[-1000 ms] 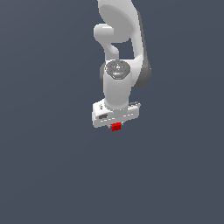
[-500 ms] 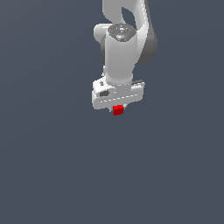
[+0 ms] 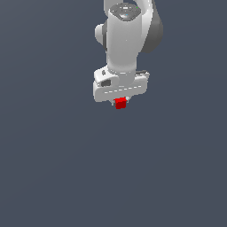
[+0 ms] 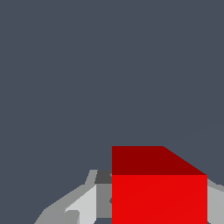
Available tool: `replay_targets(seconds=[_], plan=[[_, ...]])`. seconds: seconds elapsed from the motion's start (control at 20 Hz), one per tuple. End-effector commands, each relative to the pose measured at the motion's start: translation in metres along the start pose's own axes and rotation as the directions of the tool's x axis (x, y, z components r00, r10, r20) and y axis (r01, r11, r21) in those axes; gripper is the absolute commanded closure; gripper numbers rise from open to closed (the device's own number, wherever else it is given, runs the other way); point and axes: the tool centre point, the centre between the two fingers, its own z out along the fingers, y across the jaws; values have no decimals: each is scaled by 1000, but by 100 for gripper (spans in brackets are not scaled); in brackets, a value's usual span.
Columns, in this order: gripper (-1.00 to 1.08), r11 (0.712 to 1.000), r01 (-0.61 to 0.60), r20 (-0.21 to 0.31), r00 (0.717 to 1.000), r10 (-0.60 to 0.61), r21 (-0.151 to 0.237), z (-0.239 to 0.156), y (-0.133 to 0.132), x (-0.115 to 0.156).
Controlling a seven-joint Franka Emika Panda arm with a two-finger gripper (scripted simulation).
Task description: Pick up the red cube and move it to a goal position.
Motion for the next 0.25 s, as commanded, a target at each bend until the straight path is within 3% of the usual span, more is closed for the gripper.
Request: replay_targets(seconds=[0.0,0.2], plan=[[108,1000,0,0,1000,0,0,-2,0,0],[108,1000,0,0,1000,0,0,1,0,1]])
